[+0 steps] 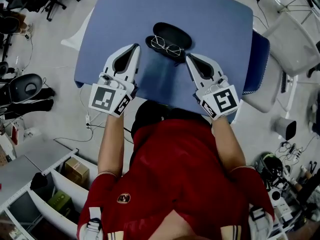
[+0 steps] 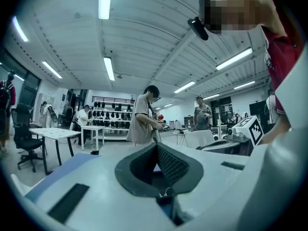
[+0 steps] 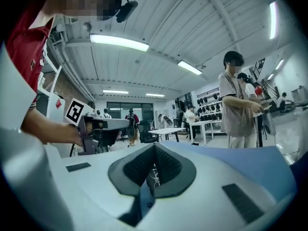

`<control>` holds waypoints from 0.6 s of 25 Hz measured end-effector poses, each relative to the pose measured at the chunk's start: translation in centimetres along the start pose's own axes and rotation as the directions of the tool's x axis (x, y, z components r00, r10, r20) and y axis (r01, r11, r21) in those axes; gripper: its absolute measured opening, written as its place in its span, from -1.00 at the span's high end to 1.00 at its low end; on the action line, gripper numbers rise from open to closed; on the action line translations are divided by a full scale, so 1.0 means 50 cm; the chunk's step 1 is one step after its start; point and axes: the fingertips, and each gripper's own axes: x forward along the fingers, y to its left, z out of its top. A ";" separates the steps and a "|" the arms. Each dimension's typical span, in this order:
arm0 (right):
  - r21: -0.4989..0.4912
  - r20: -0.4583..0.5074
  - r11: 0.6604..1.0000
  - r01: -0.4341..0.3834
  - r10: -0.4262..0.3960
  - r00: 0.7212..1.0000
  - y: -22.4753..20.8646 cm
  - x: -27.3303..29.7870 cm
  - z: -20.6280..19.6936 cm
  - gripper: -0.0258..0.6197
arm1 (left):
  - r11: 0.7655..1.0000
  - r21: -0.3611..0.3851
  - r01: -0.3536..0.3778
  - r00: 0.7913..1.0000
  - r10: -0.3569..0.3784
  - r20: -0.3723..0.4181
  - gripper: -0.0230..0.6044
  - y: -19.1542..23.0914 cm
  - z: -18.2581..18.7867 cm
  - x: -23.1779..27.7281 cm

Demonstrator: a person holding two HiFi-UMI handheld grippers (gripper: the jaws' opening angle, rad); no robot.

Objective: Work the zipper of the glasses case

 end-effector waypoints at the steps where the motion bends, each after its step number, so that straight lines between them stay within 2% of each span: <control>1: -0.002 -0.002 1.000 0.009 -0.009 1.000 0.001 0.002 0.001 0.94 | 1.000 0.011 0.017 1.000 -0.017 -0.009 0.90 0.003 -0.001 0.009; 8: -0.015 -0.025 0.994 0.108 -0.108 0.994 -0.002 0.032 0.003 0.94 | 0.981 0.080 0.175 0.982 -0.169 -0.081 0.90 0.031 -0.022 0.080; 15: -0.028 -0.059 0.979 0.203 -0.205 0.977 -0.012 0.059 -0.015 0.94 | 0.932 0.124 0.340 0.933 -0.318 -0.168 0.90 0.053 -0.056 0.151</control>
